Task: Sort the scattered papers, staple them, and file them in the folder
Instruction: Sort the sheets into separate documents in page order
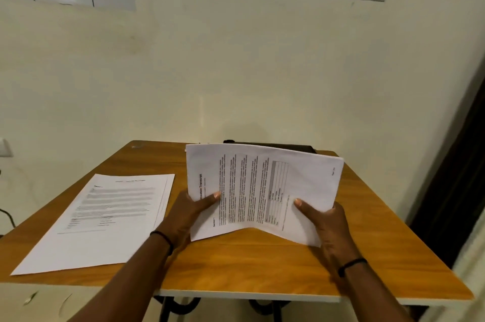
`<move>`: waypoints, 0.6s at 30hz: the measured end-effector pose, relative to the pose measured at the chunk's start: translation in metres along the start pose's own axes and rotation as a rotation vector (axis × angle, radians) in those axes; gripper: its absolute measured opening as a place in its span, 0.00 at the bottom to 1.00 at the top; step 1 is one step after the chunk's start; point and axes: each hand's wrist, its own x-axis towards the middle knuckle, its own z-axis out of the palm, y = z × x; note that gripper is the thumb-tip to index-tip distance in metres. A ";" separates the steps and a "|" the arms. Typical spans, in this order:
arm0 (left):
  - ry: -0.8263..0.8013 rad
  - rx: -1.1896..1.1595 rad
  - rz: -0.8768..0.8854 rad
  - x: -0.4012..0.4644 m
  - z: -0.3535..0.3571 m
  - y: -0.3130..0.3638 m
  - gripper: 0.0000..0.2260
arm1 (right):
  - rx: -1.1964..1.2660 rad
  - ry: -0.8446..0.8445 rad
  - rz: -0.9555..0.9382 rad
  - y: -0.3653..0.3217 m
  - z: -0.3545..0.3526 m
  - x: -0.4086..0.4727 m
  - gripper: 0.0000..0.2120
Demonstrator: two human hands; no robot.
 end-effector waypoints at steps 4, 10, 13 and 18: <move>-0.006 -0.034 -0.095 -0.008 0.000 -0.011 0.45 | -0.001 0.014 0.031 0.005 0.001 0.000 0.18; -0.081 0.066 -0.126 -0.003 -0.007 0.021 0.16 | 0.145 -0.076 0.137 -0.006 -0.007 0.005 0.21; -0.029 0.046 -0.158 0.000 -0.011 0.043 0.13 | 0.267 -0.077 0.158 -0.007 -0.009 0.002 0.21; 0.132 -0.157 -0.153 -0.006 -0.004 0.058 0.08 | 0.365 -0.033 0.074 -0.014 -0.001 -0.007 0.19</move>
